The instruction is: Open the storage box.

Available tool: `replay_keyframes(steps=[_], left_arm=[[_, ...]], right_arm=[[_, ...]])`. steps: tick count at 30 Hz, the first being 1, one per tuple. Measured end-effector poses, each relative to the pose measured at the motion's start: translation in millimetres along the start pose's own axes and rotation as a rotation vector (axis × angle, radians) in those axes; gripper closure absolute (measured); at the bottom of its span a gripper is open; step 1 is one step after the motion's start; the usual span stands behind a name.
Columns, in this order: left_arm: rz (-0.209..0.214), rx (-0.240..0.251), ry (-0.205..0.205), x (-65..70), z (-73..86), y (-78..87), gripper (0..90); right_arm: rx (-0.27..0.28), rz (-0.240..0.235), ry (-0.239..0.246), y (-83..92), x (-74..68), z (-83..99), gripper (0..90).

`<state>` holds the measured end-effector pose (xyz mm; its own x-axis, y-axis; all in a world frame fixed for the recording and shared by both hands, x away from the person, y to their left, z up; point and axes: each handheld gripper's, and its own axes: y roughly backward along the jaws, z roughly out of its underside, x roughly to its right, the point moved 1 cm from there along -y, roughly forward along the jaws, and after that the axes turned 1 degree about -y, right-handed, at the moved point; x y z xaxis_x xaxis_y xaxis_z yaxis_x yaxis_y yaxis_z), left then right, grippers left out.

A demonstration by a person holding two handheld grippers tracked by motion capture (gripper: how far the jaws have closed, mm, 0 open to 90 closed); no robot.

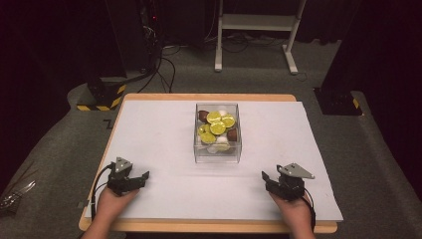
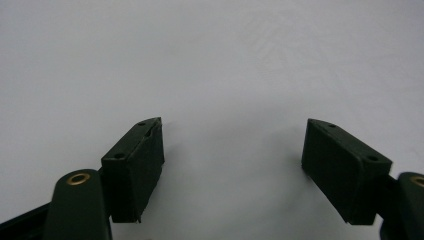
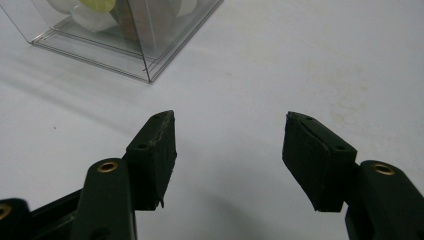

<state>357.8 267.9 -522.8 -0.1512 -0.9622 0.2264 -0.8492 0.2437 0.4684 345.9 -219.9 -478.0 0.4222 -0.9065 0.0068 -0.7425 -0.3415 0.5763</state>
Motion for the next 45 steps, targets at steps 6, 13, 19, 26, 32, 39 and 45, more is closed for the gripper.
replay_keyframes(steps=[6, 13, 19, 26, 32, 39, 45], left_arm=[[0.0, 0.008, 0.01, 0.8, 0.1, -0.5, 25.1], [0.0, 0.001, 0.003, 0.3, 0.1, -0.1, 25.1], [0.0, 0.002, 0.006, 0.5, 0.1, -0.2, 25.1], [0.0, 0.001, 0.003, 0.3, 0.1, -0.1, 25.1], [0.0, 0.002, 0.004, 0.5, 0.1, -0.1, 25.1], [0.0, 0.001, 0.002, 0.3, 0.1, -0.1, 25.1], [0.0, 0.002, 0.001, 0.4, 0.1, -0.1, 25.2]], right_arm=[[0.002, -0.013, 0.003, 0.6, -3.1, 0.2, 39.9], [0.013, -0.042, 0.018, 0.9, -10.9, -1.6, 41.4], [0.011, -0.06, 0.041, -2.2, -19.5, -3.6, 42.4], [0.012, -0.086, 0.063, -4.3, -28.4, -4.7, 43.5], [0.018, -0.115, 0.045, -4.5, -33.3, -6.2, 45.0], [0.025, -0.133, 0.061, -4.9, -40.2, -8.7, 46.2], [0.033, -0.154, 0.052, -5.5, -39.6, -8.6, 47.7]])
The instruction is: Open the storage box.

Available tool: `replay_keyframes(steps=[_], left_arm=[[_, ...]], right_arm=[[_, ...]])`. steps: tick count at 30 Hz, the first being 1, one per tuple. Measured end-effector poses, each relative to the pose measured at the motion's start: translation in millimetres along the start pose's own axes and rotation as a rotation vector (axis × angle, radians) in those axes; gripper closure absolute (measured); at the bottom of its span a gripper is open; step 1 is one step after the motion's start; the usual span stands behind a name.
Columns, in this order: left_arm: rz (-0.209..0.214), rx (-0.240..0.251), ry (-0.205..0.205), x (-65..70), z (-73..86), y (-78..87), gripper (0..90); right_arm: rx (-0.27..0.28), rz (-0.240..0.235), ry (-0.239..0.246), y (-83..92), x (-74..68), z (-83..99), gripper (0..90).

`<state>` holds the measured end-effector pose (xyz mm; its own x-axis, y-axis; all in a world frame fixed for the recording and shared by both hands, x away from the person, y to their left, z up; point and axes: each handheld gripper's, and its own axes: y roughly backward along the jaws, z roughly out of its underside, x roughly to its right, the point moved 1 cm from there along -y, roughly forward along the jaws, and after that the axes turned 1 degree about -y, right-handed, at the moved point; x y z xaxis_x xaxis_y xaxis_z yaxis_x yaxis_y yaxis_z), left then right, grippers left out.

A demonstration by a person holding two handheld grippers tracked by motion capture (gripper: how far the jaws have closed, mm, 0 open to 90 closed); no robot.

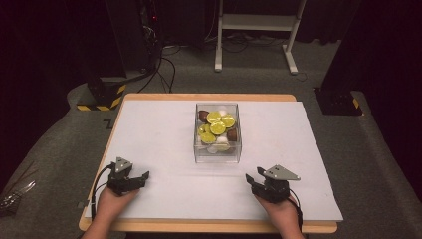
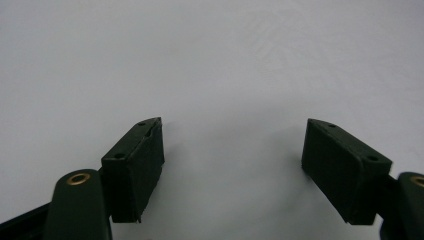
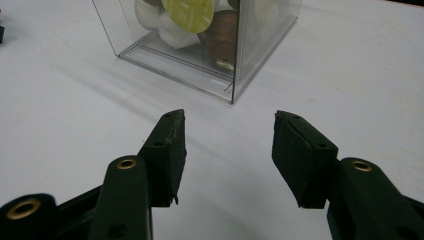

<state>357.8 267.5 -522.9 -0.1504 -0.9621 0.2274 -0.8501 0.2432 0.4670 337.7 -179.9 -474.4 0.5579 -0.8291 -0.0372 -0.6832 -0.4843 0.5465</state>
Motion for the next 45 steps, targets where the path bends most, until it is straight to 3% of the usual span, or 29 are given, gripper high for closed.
replay_keyframes(steps=[22, 45], left_arm=[[0.0, 0.002, 0.005, 0.3, 0.0, -0.1, 25.1], [0.0, 0.0, 0.003, 0.1, 0.0, 0.0, 25.2]], right_arm=[[0.005, -0.039, 0.033, -9.2, -11.4, -2.9, 48.6], [0.037, -0.083, 0.055, -21.9, -22.1, -18.0, 47.0]])
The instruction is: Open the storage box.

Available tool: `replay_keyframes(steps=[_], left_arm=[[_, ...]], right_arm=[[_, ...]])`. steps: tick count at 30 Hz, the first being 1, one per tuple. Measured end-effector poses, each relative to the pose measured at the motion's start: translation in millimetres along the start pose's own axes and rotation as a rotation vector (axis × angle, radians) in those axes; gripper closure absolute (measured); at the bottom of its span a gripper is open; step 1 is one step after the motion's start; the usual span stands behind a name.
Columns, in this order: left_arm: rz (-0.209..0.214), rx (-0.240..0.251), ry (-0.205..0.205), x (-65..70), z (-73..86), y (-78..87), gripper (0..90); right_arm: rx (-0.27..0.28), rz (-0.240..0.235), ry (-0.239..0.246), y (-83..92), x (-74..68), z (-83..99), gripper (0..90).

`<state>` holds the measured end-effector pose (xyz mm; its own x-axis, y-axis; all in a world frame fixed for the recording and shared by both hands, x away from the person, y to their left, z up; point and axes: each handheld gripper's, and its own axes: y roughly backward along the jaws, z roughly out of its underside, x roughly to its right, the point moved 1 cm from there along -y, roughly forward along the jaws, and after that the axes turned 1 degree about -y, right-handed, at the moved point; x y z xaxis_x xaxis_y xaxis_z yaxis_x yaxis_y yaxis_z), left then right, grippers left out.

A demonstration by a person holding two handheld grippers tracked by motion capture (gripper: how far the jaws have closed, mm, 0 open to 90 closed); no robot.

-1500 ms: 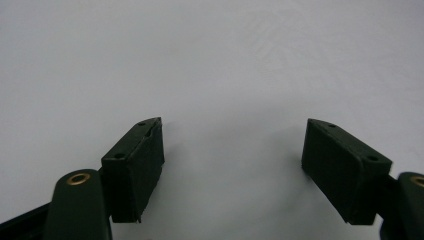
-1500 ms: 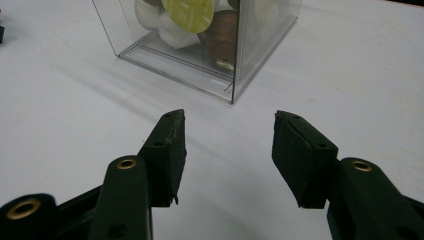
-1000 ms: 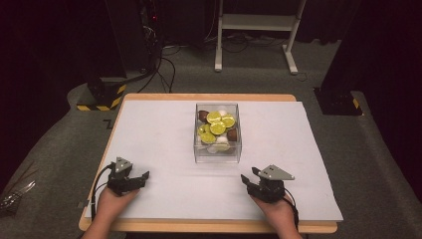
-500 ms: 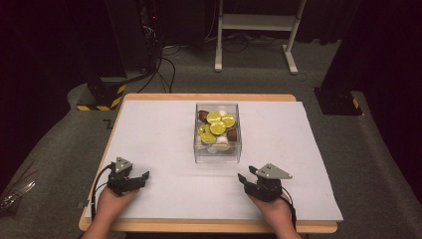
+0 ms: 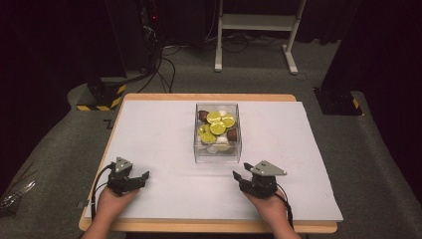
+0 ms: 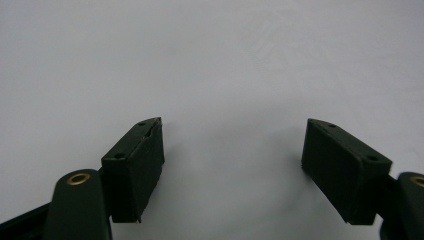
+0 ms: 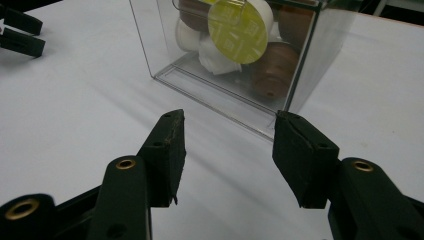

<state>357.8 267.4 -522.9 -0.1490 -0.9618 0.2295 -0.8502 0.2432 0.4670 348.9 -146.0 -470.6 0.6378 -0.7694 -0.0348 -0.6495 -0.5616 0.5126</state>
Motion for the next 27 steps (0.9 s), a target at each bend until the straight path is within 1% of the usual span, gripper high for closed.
replay_keyframes(steps=[3, 5, 10, 11, 12, 18, 22, 23, 24, 26, 27], left_arm=[[0.0, -0.001, -0.004, -0.3, -0.1, 0.1, 25.1], [0.0, 0.007, 0.007, 0.5, 0.0, -0.4, 25.2], [0.0, -0.002, -0.006, -0.4, -0.1, 0.2, 25.2], [0.0, -0.002, -0.006, -0.4, -0.1, 0.2, 25.2], [0.0, 0.005, 0.006, 0.4, 0.0, -0.3, 25.1], [0.0, -0.002, -0.006, -0.4, -0.1, 0.2, 25.2], [0.0, 0.0, 0.001, 0.0, 0.0, 0.0, 25.2], [0.0, -0.002, -0.006, -0.4, -0.1, 0.2, 25.2], [0.0, 0.001, 0.002, 0.1, 0.0, 0.0, 25.2], [0.0, -0.002, -0.005, -0.4, -0.1, 0.2, 25.2], [0.0, 0.0, 0.001, 0.0, 0.0, 0.0, 25.1]], right_arm=[[0.004, -0.011, 0.009, -2.9, -2.1, -3.4, 47.8], [0.012, -0.015, 0.014, -4.5, -3.2, -5.5, 48.6], [0.025, -0.008, 0.036, -7.7, -3.4, -11.0, 50.6], [0.029, -0.01, 0.034, -8.1, -3.0, -11.7, 50.9], [0.034, -0.012, 0.027, -8.5, -2.5, -12.9, 51.2], [0.034, -0.023, 0.007, -12.0, -0.1, -16.6, 51.0], [0.035, -0.032, -0.009, -13.8, 0.9, -18.4, 50.5], [0.034, -0.032, -0.01, -14.2, 1.1, -18.7, 50.5], [0.033, -0.035, -0.013, -14.6, 1.4, -19.0, 50.5], [0.033, -0.042, -0.017, -15.7, 1.9, -19.4, 50.3], [0.028, -0.044, -0.021, -17.0, 1.8, -19.7, 50.2]])
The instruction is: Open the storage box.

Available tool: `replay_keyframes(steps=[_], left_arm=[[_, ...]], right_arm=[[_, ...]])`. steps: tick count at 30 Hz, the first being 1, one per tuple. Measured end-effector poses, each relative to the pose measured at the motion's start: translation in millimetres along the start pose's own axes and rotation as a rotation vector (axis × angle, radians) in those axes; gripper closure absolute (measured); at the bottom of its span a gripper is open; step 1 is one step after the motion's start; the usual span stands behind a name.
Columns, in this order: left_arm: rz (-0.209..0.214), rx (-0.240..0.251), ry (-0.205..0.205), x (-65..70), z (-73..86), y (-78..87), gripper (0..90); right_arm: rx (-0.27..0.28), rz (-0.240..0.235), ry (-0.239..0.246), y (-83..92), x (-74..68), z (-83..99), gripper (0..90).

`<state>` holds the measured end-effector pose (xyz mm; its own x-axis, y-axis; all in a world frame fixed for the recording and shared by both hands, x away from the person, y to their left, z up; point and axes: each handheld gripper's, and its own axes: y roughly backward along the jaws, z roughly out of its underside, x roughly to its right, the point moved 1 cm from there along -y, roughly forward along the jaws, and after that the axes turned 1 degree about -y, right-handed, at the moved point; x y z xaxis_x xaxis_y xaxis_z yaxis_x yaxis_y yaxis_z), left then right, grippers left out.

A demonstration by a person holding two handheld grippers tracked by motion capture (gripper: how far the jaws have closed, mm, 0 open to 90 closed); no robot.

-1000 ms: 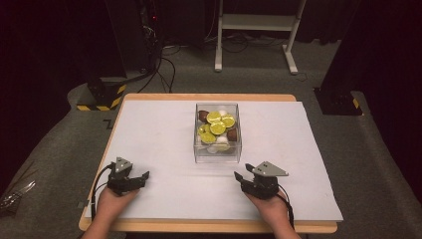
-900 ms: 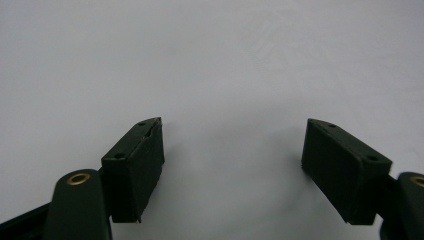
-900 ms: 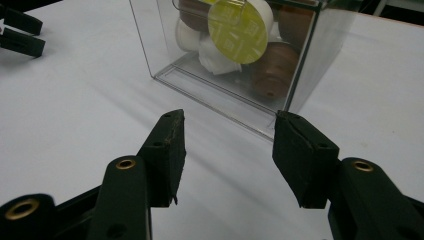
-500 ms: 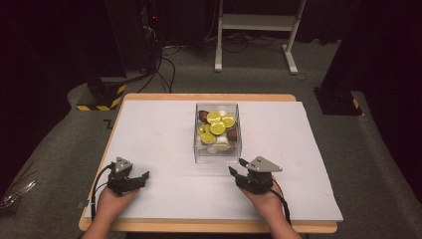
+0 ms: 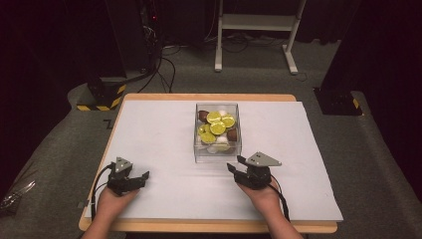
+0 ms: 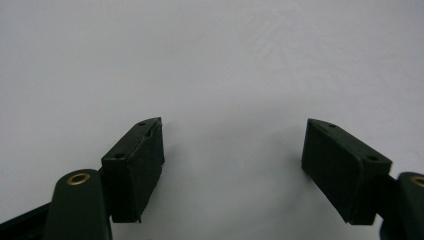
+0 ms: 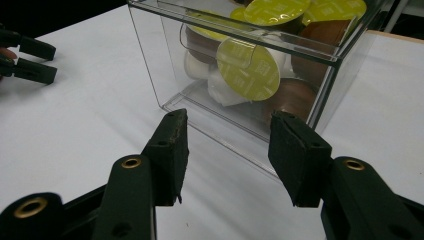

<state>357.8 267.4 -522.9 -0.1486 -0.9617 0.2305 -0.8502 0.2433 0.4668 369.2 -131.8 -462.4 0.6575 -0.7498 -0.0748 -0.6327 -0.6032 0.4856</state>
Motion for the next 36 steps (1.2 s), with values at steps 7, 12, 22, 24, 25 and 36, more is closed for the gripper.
replay_keyframes(steps=[7, 12, 22, 24, 25, 36], left_arm=[[0.0, 0.0, -0.001, -0.1, 0.0, 0.0, 25.2], [0.0, -0.002, -0.005, -0.4, -0.1, 0.1, 25.2], [-0.001, -0.005, -0.006, -0.6, -0.2, 0.2, 25.2], [0.0, -0.002, -0.005, -0.5, -0.2, 0.0, 25.2], [0.0, -0.003, -0.005, -0.5, -0.2, 0.1, 25.2], [-0.002, 0.006, 0.0, 0.3, 0.1, -0.3, 25.2]], right_arm=[[0.002, -0.011, -0.002, -3.4, 0.6, -2.8, 50.3], [0.0, -0.026, -0.003, -7.6, 0.2, -4.4, 50.5], [-0.006, -0.032, -0.02, -18.0, 2.9, -10.6, 51.3], [-0.011, -0.033, -0.02, -21.4, 3.5, -12.1, 51.9], [-0.011, -0.033, -0.02, -21.4, 3.5, -12.1, 51.9], [0.016, -0.034, -0.021, -26.7, 4.7, -15.3, 52.8]])
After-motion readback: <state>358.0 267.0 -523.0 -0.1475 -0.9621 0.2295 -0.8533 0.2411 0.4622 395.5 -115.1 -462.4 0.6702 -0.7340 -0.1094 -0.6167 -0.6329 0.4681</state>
